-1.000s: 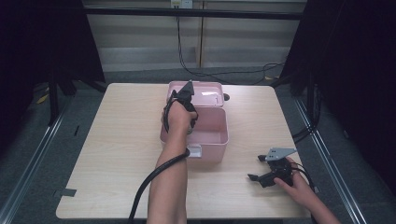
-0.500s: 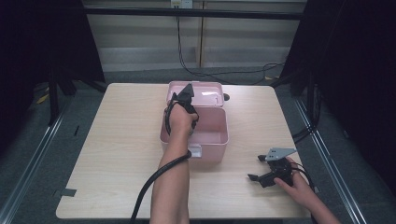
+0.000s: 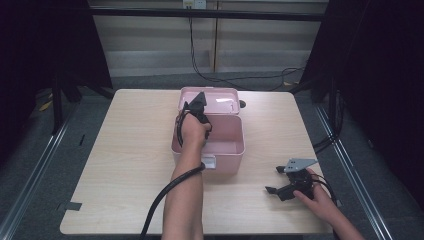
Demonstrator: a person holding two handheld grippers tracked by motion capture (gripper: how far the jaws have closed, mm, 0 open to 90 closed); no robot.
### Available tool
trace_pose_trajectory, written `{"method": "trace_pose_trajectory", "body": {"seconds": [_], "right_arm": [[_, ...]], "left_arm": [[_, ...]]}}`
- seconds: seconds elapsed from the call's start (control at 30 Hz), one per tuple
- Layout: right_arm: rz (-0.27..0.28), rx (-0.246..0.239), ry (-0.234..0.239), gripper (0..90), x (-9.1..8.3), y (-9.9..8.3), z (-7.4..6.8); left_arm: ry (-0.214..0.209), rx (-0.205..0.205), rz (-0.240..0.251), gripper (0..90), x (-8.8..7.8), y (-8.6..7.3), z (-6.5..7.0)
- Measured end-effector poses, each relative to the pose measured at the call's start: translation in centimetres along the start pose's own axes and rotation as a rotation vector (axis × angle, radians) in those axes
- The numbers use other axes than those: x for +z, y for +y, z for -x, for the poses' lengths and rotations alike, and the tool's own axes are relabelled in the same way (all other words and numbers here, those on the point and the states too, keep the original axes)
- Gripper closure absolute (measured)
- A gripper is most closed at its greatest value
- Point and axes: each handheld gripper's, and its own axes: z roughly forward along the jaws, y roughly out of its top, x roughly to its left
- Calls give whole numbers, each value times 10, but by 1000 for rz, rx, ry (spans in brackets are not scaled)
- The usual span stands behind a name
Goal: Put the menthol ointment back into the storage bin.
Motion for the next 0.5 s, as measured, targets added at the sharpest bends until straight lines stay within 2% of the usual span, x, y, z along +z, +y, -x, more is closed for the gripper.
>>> {"method": "trace_pose_trajectory", "body": {"seconds": [0.07,0.13,0.3,0.43,0.5], "right_arm": [[0,0,0,100,0,0,0],[0,0,0,100,0,0,0],[0,0,0,100,0,0,0],[0,1,0,100,0,0,0],[0,0,1,100,0,0,0]], "left_arm": [[10,-6,9,501,2,0,1],[11,11,4,500,3,0,0],[10,-2,4,500,7,-1,1],[14,11,-2,499,8,-1,1],[19,7,10,499,8,0,2]]}}
